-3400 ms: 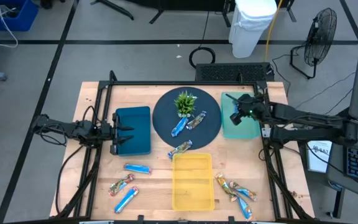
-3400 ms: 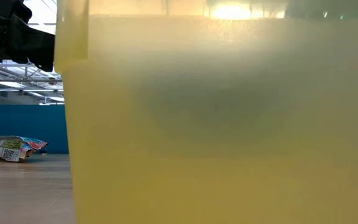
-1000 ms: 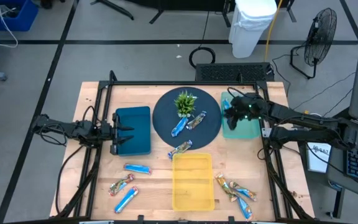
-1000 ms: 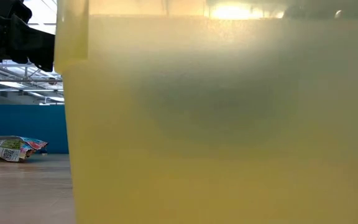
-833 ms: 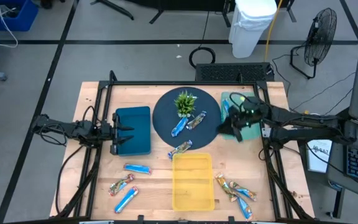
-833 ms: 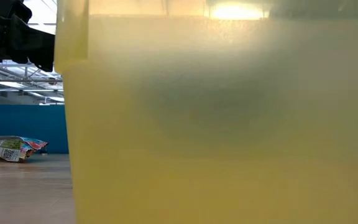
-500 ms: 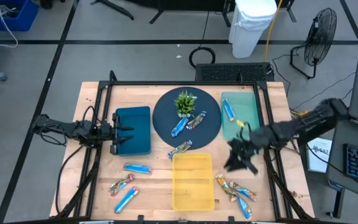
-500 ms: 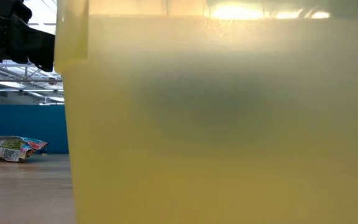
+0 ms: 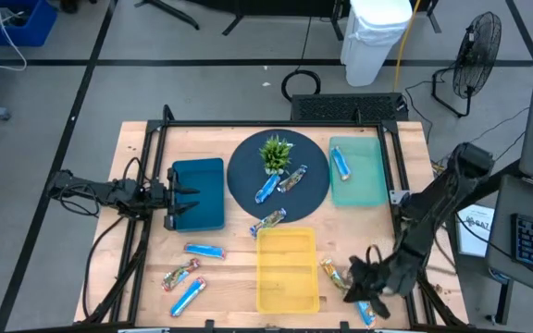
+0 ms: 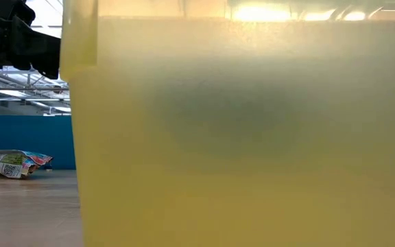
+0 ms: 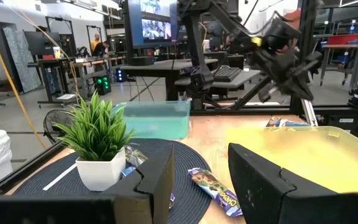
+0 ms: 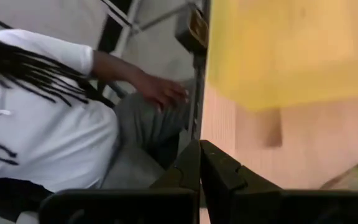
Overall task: Pick and place Granola Bars by type
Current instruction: Put the yellow granola bar into the green bin
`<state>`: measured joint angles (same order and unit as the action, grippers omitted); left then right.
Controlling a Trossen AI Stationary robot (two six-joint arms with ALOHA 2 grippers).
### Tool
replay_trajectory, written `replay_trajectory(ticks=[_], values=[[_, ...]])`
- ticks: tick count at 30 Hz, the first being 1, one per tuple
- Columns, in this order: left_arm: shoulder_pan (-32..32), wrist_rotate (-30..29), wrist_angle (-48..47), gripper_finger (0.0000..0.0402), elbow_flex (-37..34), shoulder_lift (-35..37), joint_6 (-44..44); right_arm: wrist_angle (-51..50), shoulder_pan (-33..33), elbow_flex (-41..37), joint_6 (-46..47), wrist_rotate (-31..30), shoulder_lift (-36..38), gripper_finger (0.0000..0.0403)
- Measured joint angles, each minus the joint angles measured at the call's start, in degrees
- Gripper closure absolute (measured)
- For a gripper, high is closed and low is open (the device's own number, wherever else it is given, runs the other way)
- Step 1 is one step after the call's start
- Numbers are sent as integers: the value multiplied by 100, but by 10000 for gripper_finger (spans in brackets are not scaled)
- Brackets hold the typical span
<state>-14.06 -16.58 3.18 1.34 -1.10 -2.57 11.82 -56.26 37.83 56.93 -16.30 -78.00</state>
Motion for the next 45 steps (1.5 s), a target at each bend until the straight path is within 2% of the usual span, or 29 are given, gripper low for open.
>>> replay_trajectory(ticks=[5, 11, 15, 23, 27, 33, 36, 45], values=[[1, 0, -2, 243, 2, -1, 0, -220, -14, 370, 615, 91, -822, 402], [1, 0, 0, 243, 2, -2, 0, -1183, -52, 680, 1664, 361, -1443, 403], [1, 0, -2, 243, 0, -1, 0, -1974, -60, 818, 2328, 768, -1618, 403], [2, 0, 0, 243, 2, 0, 0, -3611, -61, 893, 2638, 827, -1447, 403], [2, 1, -2, 243, 2, -1, 0, -4440, -50, 877, 2613, 373, -1216, 403], [1, 0, 0, 243, 1, -2, 2, -5754, -38, 845, 2646, -837, -1019, 403], [2, 0, 0, 243, 0, 0, 0, -6166, -34, 845, 2764, -1214, -1024, 403], [1, 2, -2, 243, 0, -1, 0, -6182, 3, 850, 2386, -1387, -992, 401]])
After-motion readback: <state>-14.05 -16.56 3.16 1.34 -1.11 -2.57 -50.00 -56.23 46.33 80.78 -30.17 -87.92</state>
